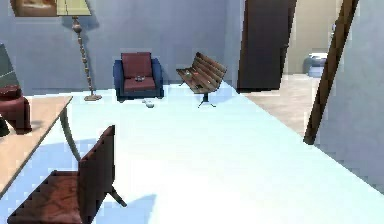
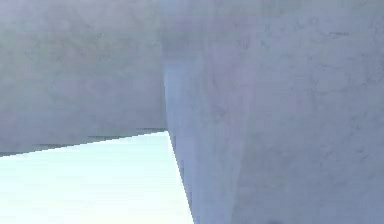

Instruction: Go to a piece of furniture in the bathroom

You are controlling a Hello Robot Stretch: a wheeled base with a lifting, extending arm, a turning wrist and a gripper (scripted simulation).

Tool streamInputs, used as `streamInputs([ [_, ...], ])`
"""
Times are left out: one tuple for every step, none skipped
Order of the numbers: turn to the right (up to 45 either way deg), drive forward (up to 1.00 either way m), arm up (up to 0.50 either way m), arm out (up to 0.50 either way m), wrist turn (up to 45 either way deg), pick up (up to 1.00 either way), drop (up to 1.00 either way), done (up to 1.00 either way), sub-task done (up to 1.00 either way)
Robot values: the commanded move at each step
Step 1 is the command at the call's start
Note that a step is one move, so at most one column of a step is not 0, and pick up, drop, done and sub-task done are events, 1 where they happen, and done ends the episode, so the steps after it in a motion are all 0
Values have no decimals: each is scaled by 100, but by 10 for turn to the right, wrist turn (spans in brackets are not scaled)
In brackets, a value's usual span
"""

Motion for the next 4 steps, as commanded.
streamInputs([
  [180, 0, 0, 0, 0, 0, 0, 0, 0],
  [0, 100, 0, 0, 0, 0, 0, 0, 0],
  [0, 100, 0, 0, 0, 0, 0, 0, 0],
  [30, 0, 0, 0, 0, 0, 0, 0, 0],
])
